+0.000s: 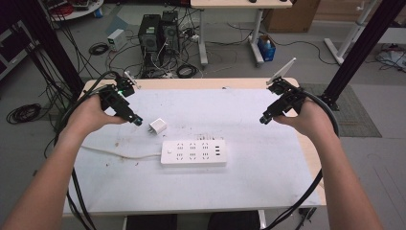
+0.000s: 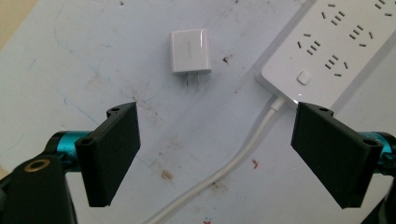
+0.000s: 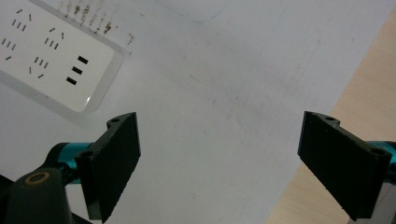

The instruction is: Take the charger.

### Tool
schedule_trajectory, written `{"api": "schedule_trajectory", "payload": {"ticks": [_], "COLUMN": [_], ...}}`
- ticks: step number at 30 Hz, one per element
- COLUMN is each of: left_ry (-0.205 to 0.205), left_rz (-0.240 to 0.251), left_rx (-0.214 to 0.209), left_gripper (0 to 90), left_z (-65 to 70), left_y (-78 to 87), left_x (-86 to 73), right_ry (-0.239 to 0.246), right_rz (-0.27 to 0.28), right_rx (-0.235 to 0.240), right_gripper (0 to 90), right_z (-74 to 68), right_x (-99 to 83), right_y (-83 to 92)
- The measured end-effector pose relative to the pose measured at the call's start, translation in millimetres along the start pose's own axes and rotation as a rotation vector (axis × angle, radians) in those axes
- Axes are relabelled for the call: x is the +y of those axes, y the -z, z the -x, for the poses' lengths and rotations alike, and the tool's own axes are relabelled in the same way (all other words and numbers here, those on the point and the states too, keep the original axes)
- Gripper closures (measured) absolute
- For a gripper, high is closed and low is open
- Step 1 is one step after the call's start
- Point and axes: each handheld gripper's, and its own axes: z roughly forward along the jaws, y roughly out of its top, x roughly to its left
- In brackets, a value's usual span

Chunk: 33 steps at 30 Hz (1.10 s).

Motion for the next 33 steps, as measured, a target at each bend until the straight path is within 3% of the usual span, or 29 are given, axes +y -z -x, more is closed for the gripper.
{"api": "schedule_trajectory", "payload": {"ticks": [15, 22, 33], "left_ry": [0.066, 0.043, 0.067], "left_rz": [-0.052, -0.112, -0.17], "left_rx": [-0.003, -0.008, -0.01], "left_gripper": [15.8, 15.9, 23.7], "left_z": [-1.6, -7.6, -18.5], "left_y": [-62.8, -92.0, -132.9], "left_x": [21.2, 28.6, 33.2], "right_ry": [0.002, 0.007, 0.007], "right_rz": [0.011, 0.009, 0.007], "right_rx": [0.001, 0.011, 0.014], "right_gripper": [12.5, 12.5, 12.5], "right_z": [0.2, 1.2, 2.3], "right_x": [-4.1, -6.0, -9.2], "right_y": [-4.2, -9.1, -9.8]}}
